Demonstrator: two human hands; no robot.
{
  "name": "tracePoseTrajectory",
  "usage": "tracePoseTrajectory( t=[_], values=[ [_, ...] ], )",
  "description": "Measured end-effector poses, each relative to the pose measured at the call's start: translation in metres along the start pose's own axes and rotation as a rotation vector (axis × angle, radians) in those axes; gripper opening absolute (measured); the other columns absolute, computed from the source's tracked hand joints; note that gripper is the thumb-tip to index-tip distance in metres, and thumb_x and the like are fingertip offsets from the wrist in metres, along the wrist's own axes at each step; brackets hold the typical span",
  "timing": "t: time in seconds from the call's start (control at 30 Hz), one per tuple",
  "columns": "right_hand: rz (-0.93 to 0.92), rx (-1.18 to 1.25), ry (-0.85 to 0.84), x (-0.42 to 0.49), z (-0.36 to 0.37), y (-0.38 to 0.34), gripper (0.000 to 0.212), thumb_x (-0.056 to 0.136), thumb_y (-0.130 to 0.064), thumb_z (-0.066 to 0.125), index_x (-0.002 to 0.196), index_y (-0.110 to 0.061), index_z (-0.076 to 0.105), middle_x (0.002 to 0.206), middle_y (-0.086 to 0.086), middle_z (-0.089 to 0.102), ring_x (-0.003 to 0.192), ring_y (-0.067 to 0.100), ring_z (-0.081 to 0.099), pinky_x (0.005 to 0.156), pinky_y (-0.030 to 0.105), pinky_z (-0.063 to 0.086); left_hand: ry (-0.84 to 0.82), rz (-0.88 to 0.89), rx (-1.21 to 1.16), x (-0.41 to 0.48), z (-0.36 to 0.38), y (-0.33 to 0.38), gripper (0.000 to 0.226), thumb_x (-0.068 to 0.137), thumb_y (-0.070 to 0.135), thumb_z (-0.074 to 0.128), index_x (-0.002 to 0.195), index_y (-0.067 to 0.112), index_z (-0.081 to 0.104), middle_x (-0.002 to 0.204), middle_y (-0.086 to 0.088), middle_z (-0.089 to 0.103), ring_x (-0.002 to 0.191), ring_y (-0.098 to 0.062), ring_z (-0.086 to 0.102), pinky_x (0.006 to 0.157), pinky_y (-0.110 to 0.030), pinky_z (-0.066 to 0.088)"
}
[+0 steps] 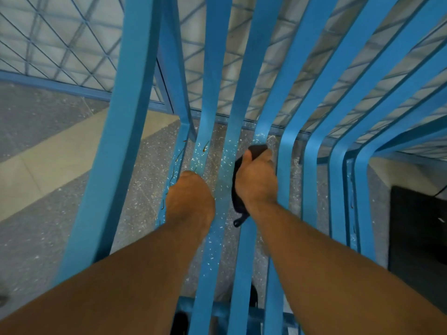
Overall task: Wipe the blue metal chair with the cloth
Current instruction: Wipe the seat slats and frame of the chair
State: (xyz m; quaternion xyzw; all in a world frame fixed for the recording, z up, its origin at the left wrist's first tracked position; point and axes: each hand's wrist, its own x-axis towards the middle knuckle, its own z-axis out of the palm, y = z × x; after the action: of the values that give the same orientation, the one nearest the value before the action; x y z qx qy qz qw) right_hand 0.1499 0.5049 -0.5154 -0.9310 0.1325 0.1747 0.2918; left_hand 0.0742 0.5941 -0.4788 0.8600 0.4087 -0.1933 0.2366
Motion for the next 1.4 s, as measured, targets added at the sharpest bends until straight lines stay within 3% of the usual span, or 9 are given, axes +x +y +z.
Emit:
tracePoseTrajectory(
  t=[0.13, 0.3, 0.5, 0.67, 1.03, 1.13, 1.2, 1.27, 1.4],
  values=[
    [-0.015, 0.148, 0.086, 0.034, 0.001, -0.014, 0.04, 0.102, -0.047, 0.028, 0.119, -0.013, 0.04, 0.111, 0.014, 0.062, 0.097, 0.035, 0.062, 0.082, 0.048, 0.053, 0.002, -0.001, 0.0, 0.002, 0.003, -0.001, 0.019, 0.097, 0.012, 0.053, 0.114, 0.004, 0.053, 0.083, -0.005, 0.054, 0.066, -0.016, 0.051, 0.052, -0.024, 0.045],
    [-0.168, 0.2, 0.218, 0.045, -0.004, -0.021, 0.04, 0.105, -0.034, 0.03, 0.134, -0.009, 0.038, 0.123, 0.017, 0.058, 0.105, 0.036, 0.058, 0.087, 0.044, 0.047, -0.05, 0.001, 0.059, 0.001, -0.003, 0.001, 0.028, 0.093, 0.012, 0.058, 0.118, 0.003, 0.049, 0.1, -0.012, 0.064, 0.084, -0.024, 0.064, 0.061, -0.027, 0.05],
    [-0.012, 0.173, 0.064, 0.037, -0.011, -0.02, 0.04, 0.105, -0.038, 0.026, 0.121, -0.006, 0.044, 0.118, 0.019, 0.06, 0.104, 0.036, 0.058, 0.073, 0.032, 0.035, -0.053, -0.016, 0.067, 0.001, -0.003, 0.002, 0.029, 0.093, 0.007, 0.055, 0.121, 0.002, 0.049, 0.1, -0.014, 0.064, 0.087, -0.026, 0.066, 0.063, -0.029, 0.052],
    [0.084, 0.109, 0.043, 0.007, -0.007, -0.005, 0.046, 0.105, -0.041, 0.024, 0.115, -0.004, 0.049, 0.112, 0.02, 0.063, 0.099, 0.037, 0.06, 0.08, 0.042, 0.049, -0.05, -0.016, 0.026, -0.003, -0.007, 0.004, 0.025, 0.095, 0.008, 0.053, 0.119, 0.003, 0.05, 0.099, -0.013, 0.064, 0.084, -0.024, 0.063, 0.059, -0.025, 0.043],
    [0.003, 0.052, 0.022, -0.057, 0.002, 0.036, 0.038, 0.101, -0.047, 0.027, 0.11, -0.014, 0.044, 0.097, 0.011, 0.063, 0.086, 0.033, 0.063, 0.072, 0.046, 0.055, -0.038, -0.03, 0.015, -0.004, -0.009, 0.006, 0.023, 0.095, 0.009, 0.052, 0.118, 0.003, 0.051, 0.096, -0.013, 0.062, 0.082, -0.025, 0.061, 0.065, -0.032, 0.052],
    [-0.016, 0.062, 0.033, -0.028, 0.0, 0.02, 0.04, 0.103, -0.045, 0.029, 0.11, -0.009, 0.045, 0.097, 0.013, 0.062, 0.083, 0.031, 0.062, 0.064, 0.032, 0.046, -0.042, -0.026, 0.027, -0.003, -0.008, 0.005, 0.024, 0.096, 0.008, 0.052, 0.119, 0.003, 0.05, 0.092, -0.011, 0.061, 0.076, -0.021, 0.057, 0.061, -0.029, 0.05],
    [-0.041, 0.084, 0.007, -0.002, -0.006, 0.006, 0.04, 0.103, -0.044, 0.031, 0.113, -0.008, 0.046, 0.087, 0.003, 0.055, 0.069, 0.017, 0.055, 0.049, 0.021, 0.035, -0.041, -0.018, 0.027, -0.001, -0.006, 0.003, 0.024, 0.096, 0.011, 0.053, 0.119, 0.004, 0.05, 0.094, -0.01, 0.062, 0.075, -0.02, 0.059, 0.058, -0.027, 0.05],
    [-0.061, 0.109, -0.002, 0.023, -0.01, -0.007, 0.041, 0.103, -0.044, 0.034, 0.117, -0.007, 0.044, 0.089, -0.001, 0.049, 0.07, 0.015, 0.052, 0.045, 0.014, 0.029, -0.043, -0.007, 0.015, -0.001, -0.006, 0.001, 0.021, 0.097, 0.014, 0.053, 0.116, 0.006, 0.051, 0.089, -0.008, 0.059, 0.072, -0.017, 0.055, 0.054, -0.024, 0.046],
    [-0.204, 0.17, 0.097, 0.056, -0.006, -0.017, 0.05, 0.1, -0.044, 0.041, 0.13, -0.004, 0.038, 0.12, 0.012, 0.057, 0.103, 0.03, 0.058, 0.08, 0.032, 0.046, -0.025, 0.002, -0.024, 0.0, -0.003, 0.0, 0.015, 0.097, 0.014, 0.053, 0.111, 0.008, 0.052, 0.082, -0.003, 0.054, 0.072, -0.017, 0.056, 0.062, -0.029, 0.053]
  ],
)
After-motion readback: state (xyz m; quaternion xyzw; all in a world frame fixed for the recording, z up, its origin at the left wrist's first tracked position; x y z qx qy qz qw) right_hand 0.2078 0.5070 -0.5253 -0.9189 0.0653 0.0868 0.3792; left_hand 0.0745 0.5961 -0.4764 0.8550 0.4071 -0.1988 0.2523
